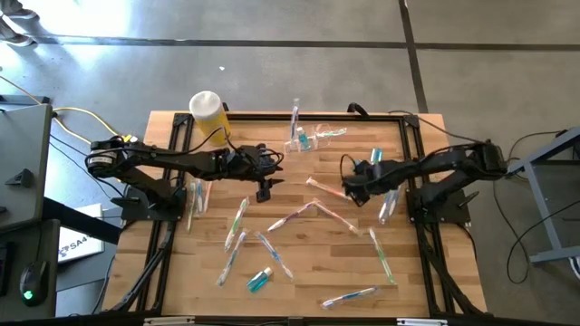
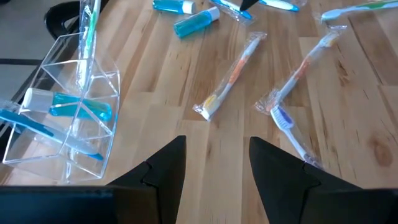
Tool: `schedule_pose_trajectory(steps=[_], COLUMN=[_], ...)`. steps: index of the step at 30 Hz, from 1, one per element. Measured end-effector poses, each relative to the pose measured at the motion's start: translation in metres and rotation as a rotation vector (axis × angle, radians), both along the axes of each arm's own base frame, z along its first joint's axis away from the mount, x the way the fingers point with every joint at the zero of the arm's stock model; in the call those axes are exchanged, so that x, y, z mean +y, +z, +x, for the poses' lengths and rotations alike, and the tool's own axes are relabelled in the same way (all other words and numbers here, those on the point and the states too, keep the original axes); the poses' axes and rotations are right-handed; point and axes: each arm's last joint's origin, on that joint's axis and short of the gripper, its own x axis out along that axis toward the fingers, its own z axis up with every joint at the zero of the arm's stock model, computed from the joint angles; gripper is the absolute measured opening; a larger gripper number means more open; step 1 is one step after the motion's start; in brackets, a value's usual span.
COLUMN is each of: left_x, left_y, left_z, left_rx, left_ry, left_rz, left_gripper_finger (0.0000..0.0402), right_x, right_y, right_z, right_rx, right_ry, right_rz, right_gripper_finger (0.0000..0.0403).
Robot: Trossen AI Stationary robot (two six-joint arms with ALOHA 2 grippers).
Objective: Pick & Place toothbrushing station
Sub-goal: Put the blue mouthwash bottle into the transparent organizer
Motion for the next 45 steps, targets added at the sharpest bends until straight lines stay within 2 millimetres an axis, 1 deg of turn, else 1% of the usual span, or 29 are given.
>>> schedule_pose_trajectory(steps=[4,7,11,15,18,24,32,35,41,45], left_x=[0.0,0.0,0.0,0.0,0.0,0.0,0.0,0.0,0.0,0.0], left_y=[0.0,0.0,-0.001,-0.001,-0.001,-0.001,0.0,0.0,-0.001,-0.001], left_z=[0.0,0.0,-0.001,-0.001,-0.001,-0.001,0.0,0.0,0.0,0.0], left_rx=[0.001,0.002,0.008,0.012,0.013,0.008,-0.001,-0.001,0.006,0.006], left_ry=[0.0,0.001,0.008,0.009,0.009,0.009,0.009,0.009,0.009,0.009], left_rz=[0.0,-0.002,-0.016,-0.017,-0.017,-0.017,-0.015,-0.015,-0.016,-0.016], left_gripper_finger=[0.0171,0.0171,0.0171,0.0171,0.0171,0.0171,0.0171,0.0171,0.0171,0.0171], right_x=[-0.018,-0.03,-0.042,-0.049,-0.051,-0.056,-0.058,-0.058,-0.055,-0.051], right_y=[-0.005,-0.01,-0.015,-0.021,-0.03,-0.039,-0.039,-0.039,-0.039,-0.039], right_z=[-0.001,0.001,-0.001,-0.007,-0.012,-0.016,-0.016,-0.015,-0.013,-0.012], right_rx=[-0.015,-0.061,-0.089,-0.096,-0.103,-0.152,-0.153,-0.159,-0.168,-0.152], right_ry=[-0.011,0.003,-0.016,-0.058,-0.056,-0.034,-0.01,-0.01,0.018,0.063], right_rz=[0.02,0.04,0.044,0.078,0.102,0.107,0.114,0.119,0.138,0.12], right_gripper_finger=[0.0327,0.0327,0.0327,0.0325,0.0314,0.0273,0.0218,0.0182,0.0086,0.0086])
